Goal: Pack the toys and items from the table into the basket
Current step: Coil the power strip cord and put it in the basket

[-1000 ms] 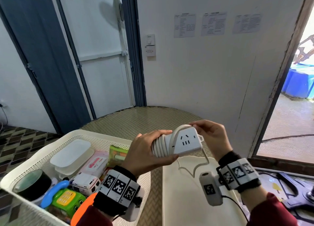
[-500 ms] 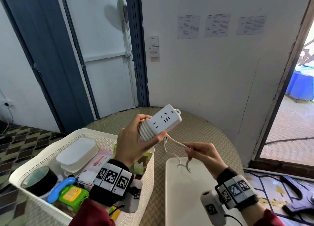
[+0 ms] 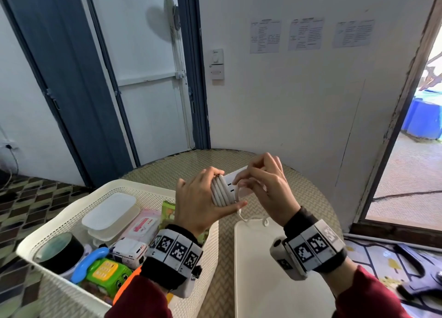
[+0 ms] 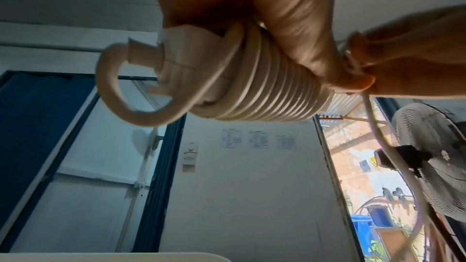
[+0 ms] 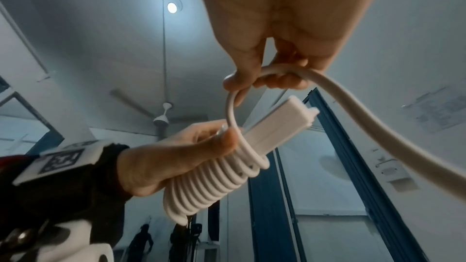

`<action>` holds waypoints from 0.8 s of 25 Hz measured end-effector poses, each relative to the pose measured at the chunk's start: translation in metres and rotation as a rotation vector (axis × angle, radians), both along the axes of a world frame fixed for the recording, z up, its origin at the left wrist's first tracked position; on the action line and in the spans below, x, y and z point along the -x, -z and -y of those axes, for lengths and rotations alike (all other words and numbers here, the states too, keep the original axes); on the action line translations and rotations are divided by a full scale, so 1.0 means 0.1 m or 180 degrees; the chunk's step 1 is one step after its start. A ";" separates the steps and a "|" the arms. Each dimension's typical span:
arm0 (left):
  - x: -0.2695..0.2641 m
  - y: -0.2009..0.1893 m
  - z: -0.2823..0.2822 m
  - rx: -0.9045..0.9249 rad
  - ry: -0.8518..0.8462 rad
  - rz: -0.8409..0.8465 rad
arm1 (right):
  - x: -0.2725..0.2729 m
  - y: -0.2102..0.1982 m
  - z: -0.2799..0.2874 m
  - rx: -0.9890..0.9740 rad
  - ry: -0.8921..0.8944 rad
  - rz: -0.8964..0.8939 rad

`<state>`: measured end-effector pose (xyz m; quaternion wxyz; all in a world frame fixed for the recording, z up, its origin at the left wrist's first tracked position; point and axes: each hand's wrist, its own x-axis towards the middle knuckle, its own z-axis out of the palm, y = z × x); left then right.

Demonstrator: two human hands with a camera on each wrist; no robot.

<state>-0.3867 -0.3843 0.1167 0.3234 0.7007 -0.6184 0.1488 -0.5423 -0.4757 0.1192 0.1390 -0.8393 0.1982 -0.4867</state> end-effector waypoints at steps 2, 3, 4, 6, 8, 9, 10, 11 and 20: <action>0.02 0.01 0.00 0.0048 0.0104 -0.0012 | -0.04 0.01 0.06 -0.0102 0.0355 -0.0083; 0.02 0.01 0.00 0.0046 0.0170 0.0019 | -0.03 0.02 0.08 -0.0270 0.0267 -0.0101; 0.02 0.01 -0.01 0.0033 0.0234 0.0096 | -0.01 0.04 0.09 -0.0500 -0.0014 -0.0027; 0.02 -0.01 -0.03 -0.0035 0.0368 0.0235 | 0.00 0.05 0.06 -0.0767 -0.0484 0.0222; 0.05 0.01 -0.05 -0.0070 0.0395 0.0294 | -0.01 0.06 0.05 -0.0557 -0.0422 0.0405; 0.06 0.02 -0.05 -0.0095 0.0330 0.0351 | -0.01 0.07 0.04 -0.0496 -0.0395 0.0500; 0.08 0.02 -0.05 -0.0154 0.0263 0.0410 | -0.02 0.07 0.04 -0.0513 -0.0391 0.0590; 0.10 0.01 -0.04 -0.0236 0.0244 0.0431 | -0.02 0.07 0.04 -0.0589 -0.0401 0.0661; -0.04 -0.03 -0.15 -0.0595 0.0413 0.0429 | 0.49 0.06 0.26 -0.2404 -0.1916 0.1147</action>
